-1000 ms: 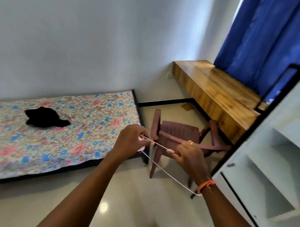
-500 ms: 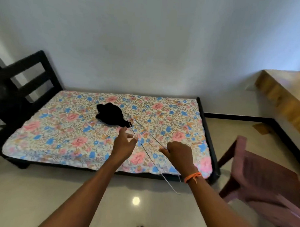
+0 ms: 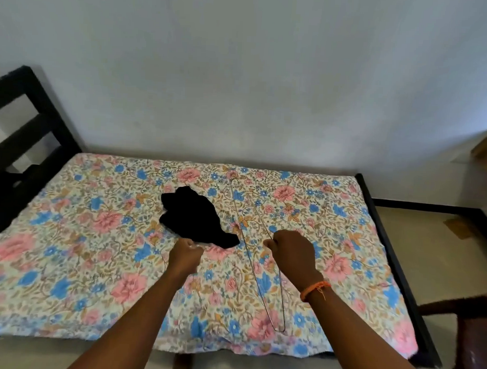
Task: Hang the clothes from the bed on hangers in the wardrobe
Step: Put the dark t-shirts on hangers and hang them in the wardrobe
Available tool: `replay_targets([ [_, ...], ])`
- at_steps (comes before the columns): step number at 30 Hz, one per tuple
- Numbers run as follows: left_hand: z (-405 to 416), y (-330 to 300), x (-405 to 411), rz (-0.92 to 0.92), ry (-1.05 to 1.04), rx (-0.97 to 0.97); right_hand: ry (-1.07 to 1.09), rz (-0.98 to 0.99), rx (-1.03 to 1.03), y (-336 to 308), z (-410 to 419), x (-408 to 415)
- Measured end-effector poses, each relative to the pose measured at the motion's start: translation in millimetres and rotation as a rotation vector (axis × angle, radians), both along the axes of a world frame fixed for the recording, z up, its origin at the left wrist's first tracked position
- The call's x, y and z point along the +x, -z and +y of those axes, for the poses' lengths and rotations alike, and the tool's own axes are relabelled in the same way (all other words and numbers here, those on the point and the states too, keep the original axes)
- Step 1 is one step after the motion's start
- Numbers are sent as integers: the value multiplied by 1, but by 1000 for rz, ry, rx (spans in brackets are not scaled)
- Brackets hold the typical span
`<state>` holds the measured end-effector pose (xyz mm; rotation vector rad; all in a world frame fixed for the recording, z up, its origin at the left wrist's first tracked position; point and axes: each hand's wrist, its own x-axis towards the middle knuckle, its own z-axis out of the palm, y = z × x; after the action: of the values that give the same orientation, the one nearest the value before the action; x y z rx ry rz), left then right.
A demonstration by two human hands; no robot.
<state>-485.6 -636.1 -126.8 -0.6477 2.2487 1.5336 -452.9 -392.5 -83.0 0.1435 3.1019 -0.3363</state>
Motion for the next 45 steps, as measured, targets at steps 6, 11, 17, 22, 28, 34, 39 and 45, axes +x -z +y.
replay_targets([
  [6, -64, 122, -188, -137, 38, -36, 188, -174, -78, 77, -70, -166],
  [11, -90, 221, -304, -276, 42, 17, 242, -278, -66, 143, -103, -273],
  [17, -92, 293, -407, -233, -207, 74, 270, -409, 7, 228, -111, -332],
  [22, -70, 332, -425, -378, 17, 154, 256, -460, 23, 266, -113, -342],
  [28, -32, 330, -350, -279, 657, 84, 352, -455, 7, 281, -107, -347],
  [34, -30, 332, -271, -328, 922, 101, 324, -530, 114, 276, -97, -341],
  [39, -55, 337, -278, -270, 637, 35, 334, -561, 112, 271, -98, -327],
  [45, -62, 321, -273, -496, 31, 200, 350, -516, 18, 258, -105, -315],
])
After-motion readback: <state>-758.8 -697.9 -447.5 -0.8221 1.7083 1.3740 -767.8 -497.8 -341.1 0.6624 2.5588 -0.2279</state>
